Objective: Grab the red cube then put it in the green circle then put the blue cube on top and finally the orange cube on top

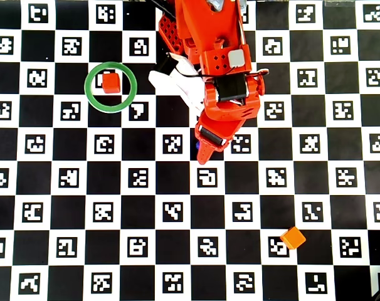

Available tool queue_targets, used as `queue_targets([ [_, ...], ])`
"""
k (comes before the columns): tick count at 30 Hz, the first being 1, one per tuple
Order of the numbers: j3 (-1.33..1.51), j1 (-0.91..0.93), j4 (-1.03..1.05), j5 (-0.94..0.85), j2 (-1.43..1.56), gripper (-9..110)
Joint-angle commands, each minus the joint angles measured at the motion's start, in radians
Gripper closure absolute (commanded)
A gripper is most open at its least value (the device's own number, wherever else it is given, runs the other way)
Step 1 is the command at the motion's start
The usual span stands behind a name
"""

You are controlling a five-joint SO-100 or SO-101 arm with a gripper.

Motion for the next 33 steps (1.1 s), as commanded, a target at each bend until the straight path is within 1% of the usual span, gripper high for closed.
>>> queue_targets([
  [1,0.020,-0.011,-0.061,0.005,0.017,64],
  [22,0.126,0.025,-0.225,-0.028,-0.110,64],
  [33,0.121,0.060,-0.259,-0.063,-0.133,66],
])
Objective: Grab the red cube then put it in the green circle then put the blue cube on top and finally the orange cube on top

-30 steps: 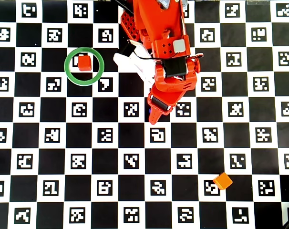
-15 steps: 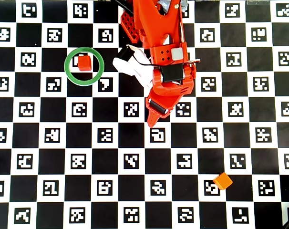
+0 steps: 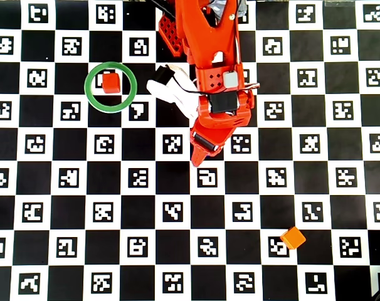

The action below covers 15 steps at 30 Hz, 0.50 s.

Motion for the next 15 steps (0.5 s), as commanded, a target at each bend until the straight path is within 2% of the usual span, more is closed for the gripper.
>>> queue_targets([
  [1,-0.014,0.012,-0.003,-0.009,0.006,66],
  [7,-0.020,0.015,-0.002,-0.014,-0.003,67],
  [15,-0.023,0.023,-0.006,-0.026,-0.008,77],
])
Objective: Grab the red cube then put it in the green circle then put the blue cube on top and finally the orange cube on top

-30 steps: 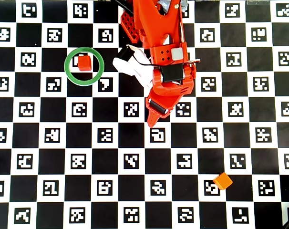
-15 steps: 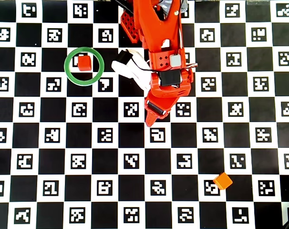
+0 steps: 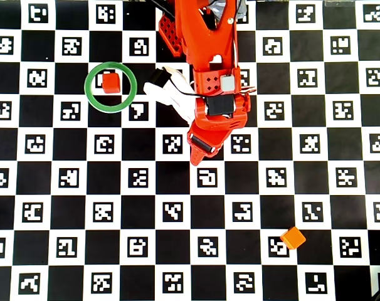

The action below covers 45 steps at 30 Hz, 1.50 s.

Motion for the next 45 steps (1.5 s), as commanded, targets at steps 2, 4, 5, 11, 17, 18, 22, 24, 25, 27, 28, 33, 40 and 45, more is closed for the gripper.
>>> queue_targets([
  [2,-0.025,0.018,-0.009,-0.020,0.006,79],
  [4,-0.029,0.018,-0.011,-0.037,0.005,82],
  [5,-0.029,0.020,-0.012,-0.040,0.005,83],
  [11,-0.031,0.023,-0.012,-0.058,0.018,87],
  [17,-0.061,0.037,0.041,-0.086,0.054,88],
  [18,-0.072,0.038,0.060,-0.100,0.058,88],
  [22,-0.120,0.060,0.137,-0.172,0.097,90],
  [24,-0.146,0.074,0.175,-0.221,0.123,91],
  [25,-0.160,0.081,0.198,-0.249,0.135,92],
  [27,-0.192,0.098,0.250,-0.290,0.156,93],
  [28,-0.206,0.106,0.275,-0.308,0.169,93],
  [33,-0.296,0.146,0.411,-0.396,0.192,95],
  [40,-0.448,0.259,0.594,-0.563,0.201,97],
  [45,-0.520,0.397,0.649,-0.735,0.209,97],
])
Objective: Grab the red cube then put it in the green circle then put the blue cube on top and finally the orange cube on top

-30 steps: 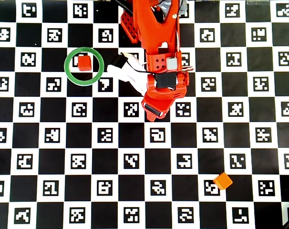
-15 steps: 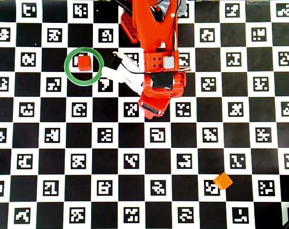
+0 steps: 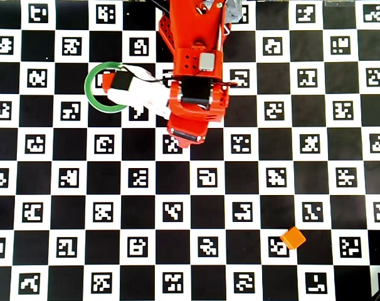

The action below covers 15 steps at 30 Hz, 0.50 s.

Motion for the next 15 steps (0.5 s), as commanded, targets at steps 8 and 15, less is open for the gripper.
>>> queue_targets([
  [8,-0.250,0.291,0.132,-0.474,0.057,97],
  [15,-0.287,0.471,0.153,-0.690,0.054,97],
])
